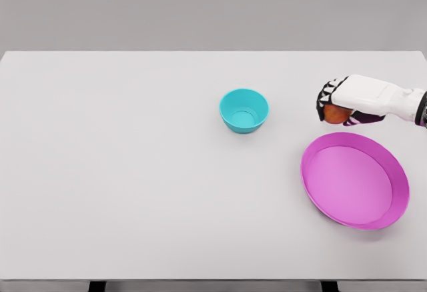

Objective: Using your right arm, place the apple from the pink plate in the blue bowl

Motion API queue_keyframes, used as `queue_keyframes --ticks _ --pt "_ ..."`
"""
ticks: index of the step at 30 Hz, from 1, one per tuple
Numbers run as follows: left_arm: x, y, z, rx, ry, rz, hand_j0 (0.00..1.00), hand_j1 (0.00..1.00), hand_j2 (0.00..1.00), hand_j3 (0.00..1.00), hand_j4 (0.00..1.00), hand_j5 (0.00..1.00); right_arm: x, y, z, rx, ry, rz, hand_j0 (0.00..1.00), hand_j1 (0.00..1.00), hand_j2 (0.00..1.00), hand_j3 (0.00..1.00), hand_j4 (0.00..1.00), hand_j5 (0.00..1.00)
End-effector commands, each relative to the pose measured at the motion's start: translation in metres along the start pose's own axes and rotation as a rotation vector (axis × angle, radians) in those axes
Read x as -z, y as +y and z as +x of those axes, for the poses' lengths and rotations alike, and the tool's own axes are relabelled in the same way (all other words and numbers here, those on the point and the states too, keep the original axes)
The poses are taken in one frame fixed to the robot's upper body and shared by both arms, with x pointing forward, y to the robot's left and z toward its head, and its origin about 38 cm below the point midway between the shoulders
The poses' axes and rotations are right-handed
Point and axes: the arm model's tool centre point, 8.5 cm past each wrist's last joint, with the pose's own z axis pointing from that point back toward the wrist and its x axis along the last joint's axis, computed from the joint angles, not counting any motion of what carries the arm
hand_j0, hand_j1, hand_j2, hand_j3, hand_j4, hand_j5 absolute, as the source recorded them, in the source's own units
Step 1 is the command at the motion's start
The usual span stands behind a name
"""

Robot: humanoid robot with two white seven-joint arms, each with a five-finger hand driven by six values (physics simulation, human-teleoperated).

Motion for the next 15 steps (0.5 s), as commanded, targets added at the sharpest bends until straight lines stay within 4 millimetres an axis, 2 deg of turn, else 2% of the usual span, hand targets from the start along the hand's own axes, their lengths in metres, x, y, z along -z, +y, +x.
queue_keyframes --ticks 1,9,15 --pt "0.000 0.000 0.000 0.000 0.000 0.000 1.00 1.00 1.00 1.00 1.00 1.00 0.008 0.003 0.001 0.022 -0.005 -0.010 0.40 0.40 0.40 0.40 0.40 0.40" --pt "0.000 0.000 0.000 0.000 0.000 0.000 1.00 1.00 1.00 1.00 1.00 1.00 0.039 -0.002 0.005 0.022 -0.017 -0.042 0.40 0.40 0.40 0.40 0.40 0.40" --pt "0.000 0.000 0.000 0.000 0.000 0.000 1.00 1.00 1.00 1.00 1.00 1.00 0.052 -0.010 0.006 0.034 -0.026 -0.070 0.40 0.40 0.40 0.40 0.40 0.40"
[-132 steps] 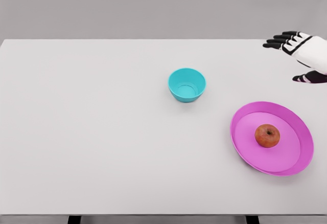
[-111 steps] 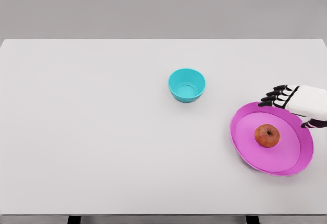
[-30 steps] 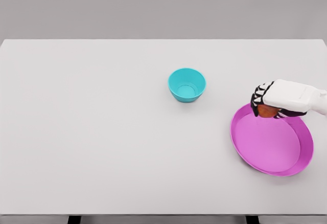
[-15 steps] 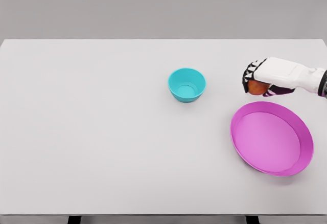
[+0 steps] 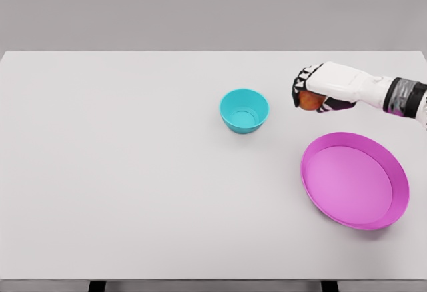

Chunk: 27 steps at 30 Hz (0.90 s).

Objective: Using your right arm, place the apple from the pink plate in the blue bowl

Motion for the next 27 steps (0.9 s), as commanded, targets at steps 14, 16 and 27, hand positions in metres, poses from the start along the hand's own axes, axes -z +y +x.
queue_keyframes --ticks 14,16,27 --pt "0.000 0.000 0.000 0.000 0.000 0.000 1.00 1.00 1.00 1.00 1.00 1.00 0.051 -0.005 0.016 0.036 -0.069 -0.020 0.40 0.40 0.40 0.40 0.40 0.40" --pt "0.000 0.000 0.000 0.000 0.000 0.000 1.00 1.00 1.00 1.00 1.00 1.00 0.058 -0.006 0.019 0.034 -0.081 -0.013 0.40 0.40 0.40 0.40 0.40 0.40" --pt "0.000 0.000 0.000 0.000 0.000 0.000 1.00 1.00 1.00 1.00 1.00 1.00 0.089 -0.010 0.039 0.010 -0.138 0.009 0.40 0.40 0.40 0.40 0.40 0.40"
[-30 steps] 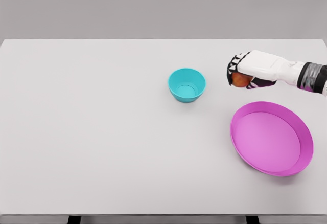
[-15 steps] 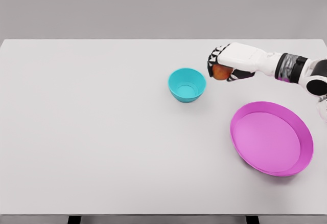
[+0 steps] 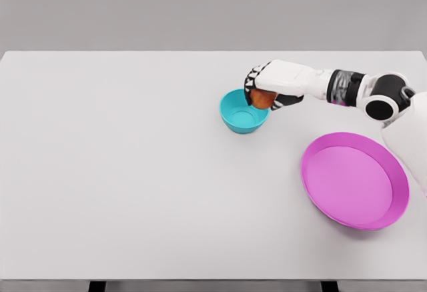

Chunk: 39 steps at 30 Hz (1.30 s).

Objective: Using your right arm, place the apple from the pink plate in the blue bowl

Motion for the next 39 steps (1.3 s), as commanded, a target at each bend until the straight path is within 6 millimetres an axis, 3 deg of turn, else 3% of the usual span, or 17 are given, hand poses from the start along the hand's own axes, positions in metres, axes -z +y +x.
queue_keyframes --ticks 1,13,14,15,16,22,24,25,27,30,33,35,36,39 --pt "0.000 0.000 0.000 0.000 0.000 0.000 1.00 1.00 1.00 1.00 1.00 1.00 0.008 0.002 0.005 0.006 -0.015 0.003 0.40 0.40 0.40 0.40 0.40 0.40" --pt "0.000 0.000 0.000 0.000 0.000 0.000 1.00 1.00 1.00 1.00 1.00 1.00 0.030 -0.002 0.014 -0.014 -0.048 0.030 0.43 0.43 0.43 0.43 0.43 0.43" --pt "0.000 0.000 0.000 0.000 0.000 0.000 1.00 1.00 1.00 1.00 1.00 1.00 0.030 -0.002 0.014 -0.014 -0.047 0.030 0.47 0.47 0.47 0.47 0.47 0.47" --pt "0.000 0.000 0.000 0.000 0.000 0.000 1.00 1.00 1.00 1.00 1.00 1.00 0.029 -0.001 0.013 -0.012 -0.044 0.030 0.92 0.92 0.92 0.92 0.92 0.92" --pt "0.000 0.000 0.000 0.000 0.002 0.000 1.00 1.00 1.00 1.00 1.00 1.00 0.028 -0.002 0.012 -0.013 -0.042 0.028 1.00 1.00 1.00 1.00 1.00 1.00" --pt "0.000 0.000 0.000 0.000 0.000 0.000 1.00 1.00 1.00 1.00 1.00 1.00 0.027 -0.004 0.012 -0.017 -0.039 0.025 1.00 1.00 1.00 1.00 1.00 1.00" --pt "0.000 0.000 0.000 0.000 0.000 0.000 1.00 1.00 1.00 1.00 1.00 1.00 0.023 -0.014 0.010 -0.035 -0.034 0.012 1.00 1.00 1.00 1.00 1.00 1.00" --pt "0.000 0.000 0.000 0.000 0.000 0.000 1.00 1.00 1.00 1.00 1.00 1.00 0.016 -0.022 0.006 -0.041 -0.023 -0.007 1.00 1.00 1.00 1.00 1.00 1.00" --pt "0.000 0.000 0.000 0.000 0.000 0.000 1.00 1.00 1.00 1.00 1.00 1.00 -0.015 -0.048 -0.007 -0.073 0.029 -0.082 1.00 1.00 1.00 1.00 1.00 1.00" --pt "0.000 0.000 0.000 0.000 0.000 0.000 1.00 1.00 1.00 1.00 1.00 1.00 -0.062 -0.065 -0.020 -0.126 0.103 -0.123 1.00 1.00 1.00 1.00 1.00 1.00" --pt "0.000 0.000 0.000 0.000 0.000 0.000 1.00 1.00 1.00 1.00 1.00 1.00 -0.105 -0.056 -0.040 -0.077 0.187 -0.150 1.00 1.00 1.00 1.00 1.00 1.00" --pt "0.000 0.000 0.000 0.000 0.000 0.000 1.00 1.00 1.00 1.00 1.00 1.00 -0.115 -0.038 -0.045 -0.036 0.213 -0.149 1.00 1.00 1.00 1.00 1.00 1.00" --pt "0.000 0.000 0.000 0.000 0.000 0.000 1.00 1.00 1.00 1.00 1.00 1.00 -0.125 -0.018 -0.048 0.010 0.238 -0.124 1.00 1.00 1.00 1.00 1.00 1.00" --pt "0.000 0.000 0.000 0.000 0.000 0.000 1.00 1.00 1.00 1.00 1.00 1.00 -0.140 -0.009 -0.049 0.148 0.249 -0.321 1.00 1.00 1.00 1.00 1.00 1.00"
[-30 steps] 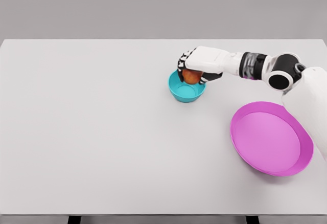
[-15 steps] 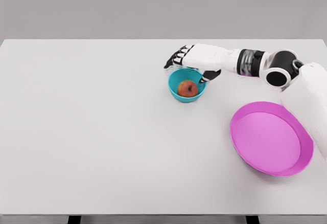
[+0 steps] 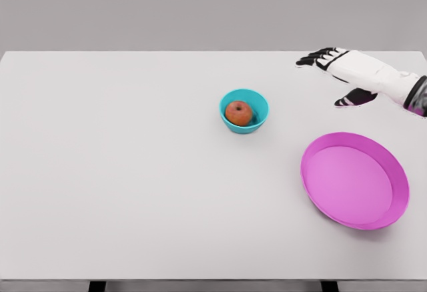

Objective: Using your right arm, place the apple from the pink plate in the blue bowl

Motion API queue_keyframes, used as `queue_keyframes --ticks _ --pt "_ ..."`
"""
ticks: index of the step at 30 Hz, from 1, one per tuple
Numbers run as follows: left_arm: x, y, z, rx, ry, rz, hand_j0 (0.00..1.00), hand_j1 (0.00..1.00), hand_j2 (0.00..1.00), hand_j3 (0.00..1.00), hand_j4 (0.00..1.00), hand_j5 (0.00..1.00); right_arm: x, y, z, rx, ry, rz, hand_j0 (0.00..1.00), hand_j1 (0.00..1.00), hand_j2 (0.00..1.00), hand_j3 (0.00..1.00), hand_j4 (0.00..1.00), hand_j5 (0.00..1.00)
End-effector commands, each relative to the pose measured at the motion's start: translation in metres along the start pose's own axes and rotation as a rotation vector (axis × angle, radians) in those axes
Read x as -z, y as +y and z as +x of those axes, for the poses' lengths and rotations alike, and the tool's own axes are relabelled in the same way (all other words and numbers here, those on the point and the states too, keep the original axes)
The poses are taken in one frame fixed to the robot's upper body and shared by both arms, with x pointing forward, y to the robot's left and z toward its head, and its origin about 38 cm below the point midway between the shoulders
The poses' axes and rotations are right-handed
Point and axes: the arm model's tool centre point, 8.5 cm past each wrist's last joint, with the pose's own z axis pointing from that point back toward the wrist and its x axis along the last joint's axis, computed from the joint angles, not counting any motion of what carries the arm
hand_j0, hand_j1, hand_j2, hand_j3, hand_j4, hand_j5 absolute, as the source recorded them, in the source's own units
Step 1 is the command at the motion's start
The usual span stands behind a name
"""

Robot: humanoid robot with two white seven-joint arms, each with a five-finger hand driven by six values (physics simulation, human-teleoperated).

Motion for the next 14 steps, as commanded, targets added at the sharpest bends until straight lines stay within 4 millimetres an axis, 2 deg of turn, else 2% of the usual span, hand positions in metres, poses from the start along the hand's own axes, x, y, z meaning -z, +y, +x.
queue_keyframes --ticks 1,4,7,14 --pt "0.000 0.000 0.000 0.000 0.000 0.000 1.00 1.00 1.00 1.00 1.00 1.00 -0.015 -0.026 -0.009 0.063 0.024 -0.158 1.00 1.00 1.00 1.00 1.00 1.00" --pt "0.000 0.000 -0.001 0.000 0.002 0.000 1.00 1.00 1.00 1.00 1.00 1.00 -0.019 -0.007 -0.012 0.094 0.037 -0.131 1.00 1.00 1.00 1.00 1.00 1.00" --pt "0.000 0.000 -0.001 0.000 0.002 0.000 1.00 1.00 1.00 1.00 1.00 1.00 -0.020 0.003 -0.012 0.107 0.041 -0.113 1.00 1.00 1.00 1.00 1.00 1.00" --pt "0.000 0.000 0.005 0.014 -0.008 -0.002 1.00 1.00 1.00 1.00 1.00 1.00 -0.020 0.010 -0.012 0.113 0.047 -0.096 1.00 1.00 1.00 1.00 1.00 1.00"
